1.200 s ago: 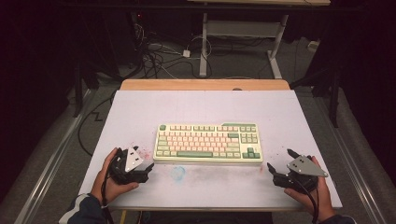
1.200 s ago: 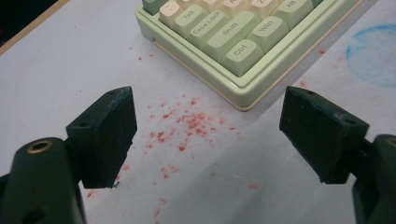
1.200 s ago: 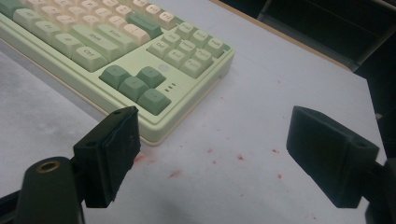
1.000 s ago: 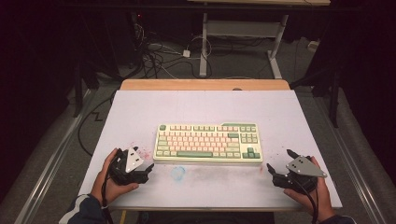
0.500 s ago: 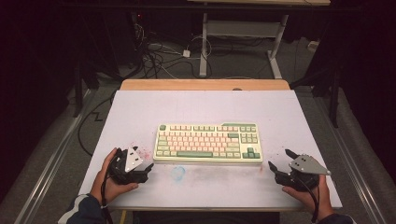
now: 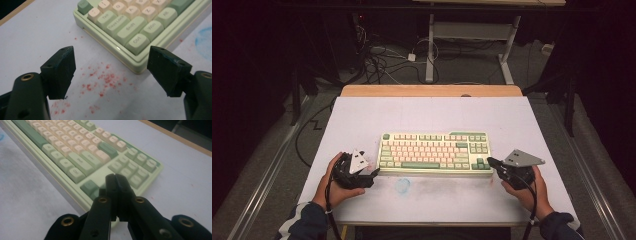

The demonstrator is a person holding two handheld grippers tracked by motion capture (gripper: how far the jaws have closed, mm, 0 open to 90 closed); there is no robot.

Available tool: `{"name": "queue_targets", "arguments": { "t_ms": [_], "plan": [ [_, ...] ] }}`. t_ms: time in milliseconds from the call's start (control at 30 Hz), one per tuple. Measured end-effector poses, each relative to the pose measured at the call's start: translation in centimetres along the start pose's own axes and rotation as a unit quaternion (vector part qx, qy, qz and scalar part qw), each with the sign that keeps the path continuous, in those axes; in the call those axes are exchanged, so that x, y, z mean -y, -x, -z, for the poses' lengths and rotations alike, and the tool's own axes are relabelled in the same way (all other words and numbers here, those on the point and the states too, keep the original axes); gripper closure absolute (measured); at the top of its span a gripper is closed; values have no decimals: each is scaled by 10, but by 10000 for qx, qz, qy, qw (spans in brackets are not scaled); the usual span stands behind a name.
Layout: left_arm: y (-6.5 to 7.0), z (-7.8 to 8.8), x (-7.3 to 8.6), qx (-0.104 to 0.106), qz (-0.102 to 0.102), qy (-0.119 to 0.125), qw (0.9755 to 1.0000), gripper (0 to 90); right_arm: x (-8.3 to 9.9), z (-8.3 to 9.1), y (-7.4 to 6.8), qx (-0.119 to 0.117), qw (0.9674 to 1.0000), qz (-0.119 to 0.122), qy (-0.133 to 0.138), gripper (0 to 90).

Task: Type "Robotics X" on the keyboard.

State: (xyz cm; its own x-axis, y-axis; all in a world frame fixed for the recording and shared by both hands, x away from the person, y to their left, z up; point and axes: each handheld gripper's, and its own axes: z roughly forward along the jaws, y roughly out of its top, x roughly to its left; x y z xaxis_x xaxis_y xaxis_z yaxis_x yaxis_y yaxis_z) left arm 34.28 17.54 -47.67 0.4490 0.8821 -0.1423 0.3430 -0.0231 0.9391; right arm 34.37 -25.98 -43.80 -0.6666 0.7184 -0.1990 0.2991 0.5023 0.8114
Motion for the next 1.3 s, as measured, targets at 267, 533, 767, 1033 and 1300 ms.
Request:
{"name": "queue_targets", "arguments": {
  "t_ms": [267, 533, 767, 1033, 1300],
  "plan": [
    [5, -14, -16, 192, 61, 53, 9998, 241, -29, -35, -13, -324, 9991, 272, -100, 900],
    [12, -23, -23, 331, 83, 1, 9994, 306, -38, -60, -28, -511, 9965, 531, -385, 900],
    [14, -24, -26, 501, 138, -211, 9984, 492, -35, -62, -26, -487, 9965, 475, -485, 900],
    [23, -32, -31, 688, -18, -486, 9964, 822, -31, -66, -26, -513, 9959, 491, -552, 900],
    [44, -54, -36, 789, -277, -689, 9941, 868, -28, -66, -27, -491, 9966, 435, -496, 900]
  ]
}}
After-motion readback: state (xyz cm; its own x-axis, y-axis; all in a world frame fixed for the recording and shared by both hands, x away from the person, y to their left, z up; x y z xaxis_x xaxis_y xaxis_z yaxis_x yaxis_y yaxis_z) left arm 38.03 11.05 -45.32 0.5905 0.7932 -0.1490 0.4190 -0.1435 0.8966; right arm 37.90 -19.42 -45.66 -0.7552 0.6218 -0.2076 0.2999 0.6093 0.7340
